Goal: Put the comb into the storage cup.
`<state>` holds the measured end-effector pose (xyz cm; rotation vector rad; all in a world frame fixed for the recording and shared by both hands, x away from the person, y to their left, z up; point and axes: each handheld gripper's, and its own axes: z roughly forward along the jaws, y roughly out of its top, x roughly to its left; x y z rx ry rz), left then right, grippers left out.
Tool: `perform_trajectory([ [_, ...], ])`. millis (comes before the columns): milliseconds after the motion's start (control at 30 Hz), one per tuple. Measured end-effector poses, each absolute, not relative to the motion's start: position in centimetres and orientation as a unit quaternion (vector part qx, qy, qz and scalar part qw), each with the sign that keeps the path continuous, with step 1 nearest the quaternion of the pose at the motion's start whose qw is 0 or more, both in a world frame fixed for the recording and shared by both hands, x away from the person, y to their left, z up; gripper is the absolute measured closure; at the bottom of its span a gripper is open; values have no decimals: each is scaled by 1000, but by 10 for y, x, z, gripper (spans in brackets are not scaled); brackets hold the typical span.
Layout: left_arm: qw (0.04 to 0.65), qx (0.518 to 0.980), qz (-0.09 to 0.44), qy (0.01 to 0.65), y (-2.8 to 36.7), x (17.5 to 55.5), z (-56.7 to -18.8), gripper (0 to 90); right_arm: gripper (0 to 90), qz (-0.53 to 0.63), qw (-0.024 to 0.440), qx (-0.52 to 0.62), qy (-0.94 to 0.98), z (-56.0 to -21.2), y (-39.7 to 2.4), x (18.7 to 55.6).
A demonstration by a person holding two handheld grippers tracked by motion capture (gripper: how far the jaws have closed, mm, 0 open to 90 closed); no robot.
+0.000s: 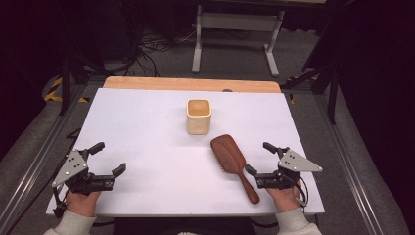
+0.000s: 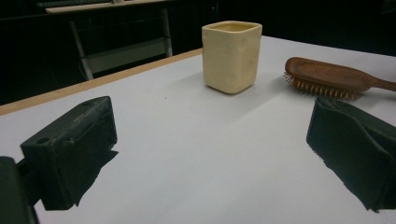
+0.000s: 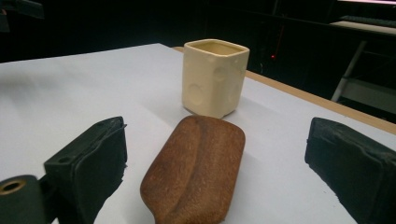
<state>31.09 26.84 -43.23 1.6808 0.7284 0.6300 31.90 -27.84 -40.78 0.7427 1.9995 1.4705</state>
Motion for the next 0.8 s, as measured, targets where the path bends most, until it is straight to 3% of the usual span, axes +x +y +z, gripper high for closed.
perform_trajectory([
  [800,559,717,271,316,268,312,-433,23,89,502,190,212,817,-394,-226,341],
])
